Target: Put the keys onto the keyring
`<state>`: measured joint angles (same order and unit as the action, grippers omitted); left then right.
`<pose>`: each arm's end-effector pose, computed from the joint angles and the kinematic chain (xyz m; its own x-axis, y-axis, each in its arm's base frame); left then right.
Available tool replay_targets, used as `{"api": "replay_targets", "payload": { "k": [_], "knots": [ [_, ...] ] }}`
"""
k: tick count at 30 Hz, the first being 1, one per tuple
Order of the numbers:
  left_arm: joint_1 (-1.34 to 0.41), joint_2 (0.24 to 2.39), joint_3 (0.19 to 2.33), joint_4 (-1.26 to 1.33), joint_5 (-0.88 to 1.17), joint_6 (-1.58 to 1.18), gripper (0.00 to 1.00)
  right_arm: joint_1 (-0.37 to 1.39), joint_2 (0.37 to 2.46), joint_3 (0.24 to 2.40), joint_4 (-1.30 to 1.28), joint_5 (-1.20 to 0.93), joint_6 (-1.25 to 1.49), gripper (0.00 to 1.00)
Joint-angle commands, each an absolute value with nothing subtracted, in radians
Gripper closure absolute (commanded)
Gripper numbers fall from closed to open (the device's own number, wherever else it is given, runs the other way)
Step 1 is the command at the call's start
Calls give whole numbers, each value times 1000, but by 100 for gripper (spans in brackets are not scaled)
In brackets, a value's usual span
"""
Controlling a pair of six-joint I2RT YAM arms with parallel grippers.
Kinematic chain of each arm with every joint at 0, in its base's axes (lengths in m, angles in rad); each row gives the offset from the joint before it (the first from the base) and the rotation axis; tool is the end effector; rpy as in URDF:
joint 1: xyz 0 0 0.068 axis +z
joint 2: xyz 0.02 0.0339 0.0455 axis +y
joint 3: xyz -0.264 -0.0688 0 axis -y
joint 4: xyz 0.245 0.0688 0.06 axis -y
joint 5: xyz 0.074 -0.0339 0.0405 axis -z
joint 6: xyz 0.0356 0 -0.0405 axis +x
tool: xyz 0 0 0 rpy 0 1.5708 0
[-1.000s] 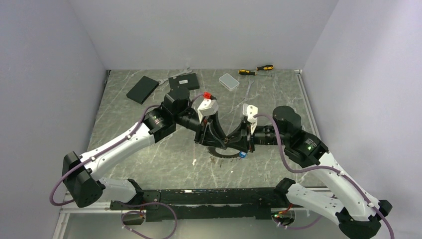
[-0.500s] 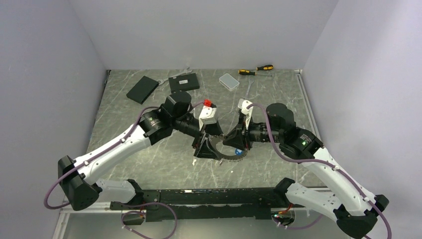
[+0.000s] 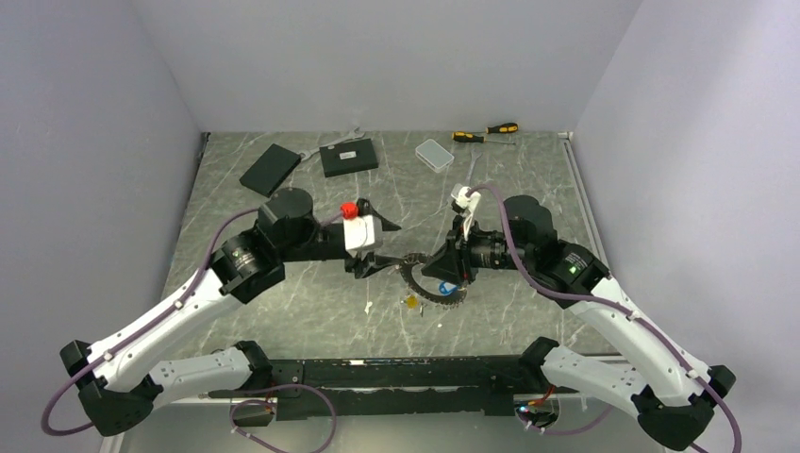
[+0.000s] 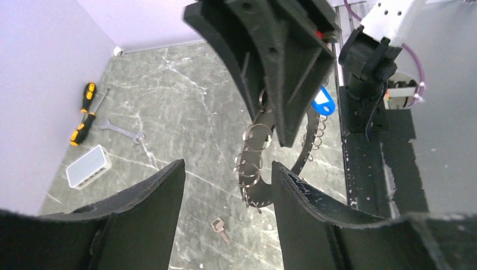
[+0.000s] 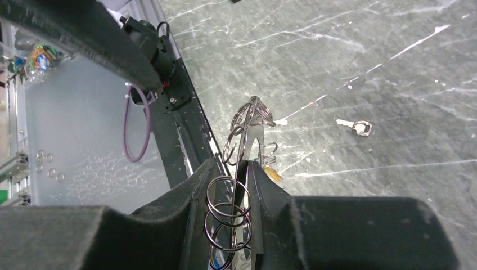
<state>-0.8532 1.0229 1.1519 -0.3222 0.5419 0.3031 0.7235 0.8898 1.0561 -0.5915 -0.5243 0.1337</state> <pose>0.1310 -0.1780 0.4098 0.1715 0.1924 -0.9662 0.9714 0.1306 0.1984 0.1238 0.1332 0.3751 -0.4284 -0.2244 -0.8753 -0.8655 0.3802 0.3261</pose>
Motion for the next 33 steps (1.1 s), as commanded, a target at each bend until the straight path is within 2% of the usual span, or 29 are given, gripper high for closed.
{"api": "replay_targets", "payload": {
  "k": [1, 10, 16, 24, 33],
  "knots": [
    [-916, 972, 1073, -238, 511, 527, 36, 727, 890, 1095, -549, -492, 225, 100],
    [-1016, 987, 1047, -257, 526, 761, 30, 724, 922, 1109, -520, -563, 349, 100],
    [-1076, 1028, 1062, -258, 464, 818, 34, 724, 925, 1114, -507, -603, 377, 100],
    [-1106, 1052, 1057, -218, 341, 830, 50, 724, 918, 1121, -501, -650, 385, 100],
    [-1111, 1038, 1052, -215, 294, 849, 47, 724, 916, 1119, -489, -690, 390, 100]
  ]
}}
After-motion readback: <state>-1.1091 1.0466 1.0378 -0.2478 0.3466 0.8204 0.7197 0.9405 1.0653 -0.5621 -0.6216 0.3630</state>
